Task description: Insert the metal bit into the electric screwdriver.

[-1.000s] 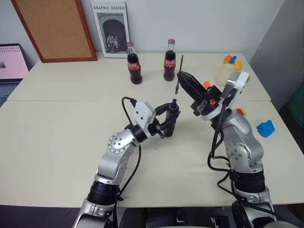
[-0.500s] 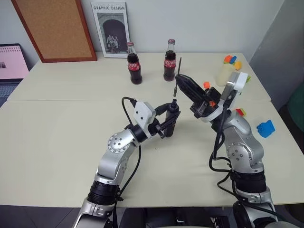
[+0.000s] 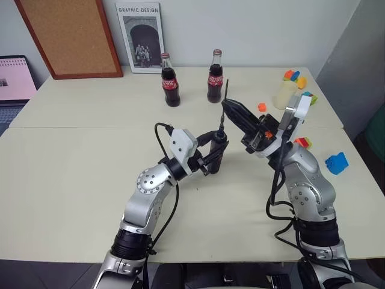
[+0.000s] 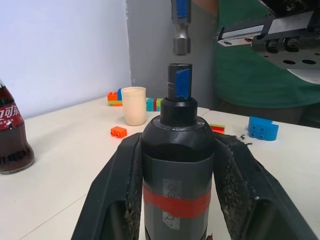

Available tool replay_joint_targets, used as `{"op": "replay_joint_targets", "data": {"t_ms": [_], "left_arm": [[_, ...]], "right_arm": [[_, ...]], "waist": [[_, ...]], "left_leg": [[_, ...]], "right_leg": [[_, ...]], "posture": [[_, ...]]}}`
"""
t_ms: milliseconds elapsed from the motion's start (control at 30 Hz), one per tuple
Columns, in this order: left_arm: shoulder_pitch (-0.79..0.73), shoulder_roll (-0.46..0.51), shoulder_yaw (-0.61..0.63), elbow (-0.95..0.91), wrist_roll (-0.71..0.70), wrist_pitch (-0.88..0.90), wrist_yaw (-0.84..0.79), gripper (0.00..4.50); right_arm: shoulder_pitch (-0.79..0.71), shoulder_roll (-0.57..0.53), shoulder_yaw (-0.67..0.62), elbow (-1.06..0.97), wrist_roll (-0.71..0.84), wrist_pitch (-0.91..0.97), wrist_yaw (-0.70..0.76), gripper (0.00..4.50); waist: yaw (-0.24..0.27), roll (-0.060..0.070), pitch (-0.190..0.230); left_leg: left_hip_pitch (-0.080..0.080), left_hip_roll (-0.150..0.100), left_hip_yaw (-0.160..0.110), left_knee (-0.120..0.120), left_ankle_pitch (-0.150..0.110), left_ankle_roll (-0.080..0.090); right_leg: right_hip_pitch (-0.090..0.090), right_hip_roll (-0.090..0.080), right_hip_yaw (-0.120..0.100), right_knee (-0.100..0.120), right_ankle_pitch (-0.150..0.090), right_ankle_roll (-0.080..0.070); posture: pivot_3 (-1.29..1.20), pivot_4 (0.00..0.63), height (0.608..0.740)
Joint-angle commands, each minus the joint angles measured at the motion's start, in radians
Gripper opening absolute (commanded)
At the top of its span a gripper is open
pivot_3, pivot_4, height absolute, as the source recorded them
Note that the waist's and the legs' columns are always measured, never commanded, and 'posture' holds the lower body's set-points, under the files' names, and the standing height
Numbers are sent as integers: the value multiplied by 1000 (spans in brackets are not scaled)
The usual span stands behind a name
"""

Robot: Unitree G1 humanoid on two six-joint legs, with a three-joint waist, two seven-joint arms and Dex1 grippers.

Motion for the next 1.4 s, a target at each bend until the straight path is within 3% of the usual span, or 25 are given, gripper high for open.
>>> {"op": "replay_joint_targets", "data": {"t_ms": [33, 1100, 1400], "left_arm": [[0, -3, -18, -25, -6, 2, -9, 1635], [-3, 1, -28, -24, -3, -7, -17, 1635], [-5, 1, -28, -21, -2, -9, -16, 1635]], "right_arm": [[12, -7, 0, -38, 3, -19, 15, 0], [27, -10, 21, 2, -66, -79, 13, 0], [41, -65, 32, -25, -42, 38, 7, 0]], "waist": [[0, 0, 0], [0, 0, 0], [0, 0, 0]], "left_leg": [[0, 0, 0, 0, 0, 0], [0, 0, 0, 0, 0, 0], [1, 0, 0, 0, 0, 0]], "right_leg": [[0, 0, 0, 0, 0, 0], [0, 0, 0, 0, 0, 0], [1, 0, 0, 0, 0, 0]], "posture": [[0, 150, 740], [0, 150, 740], [0, 150, 740]]}}
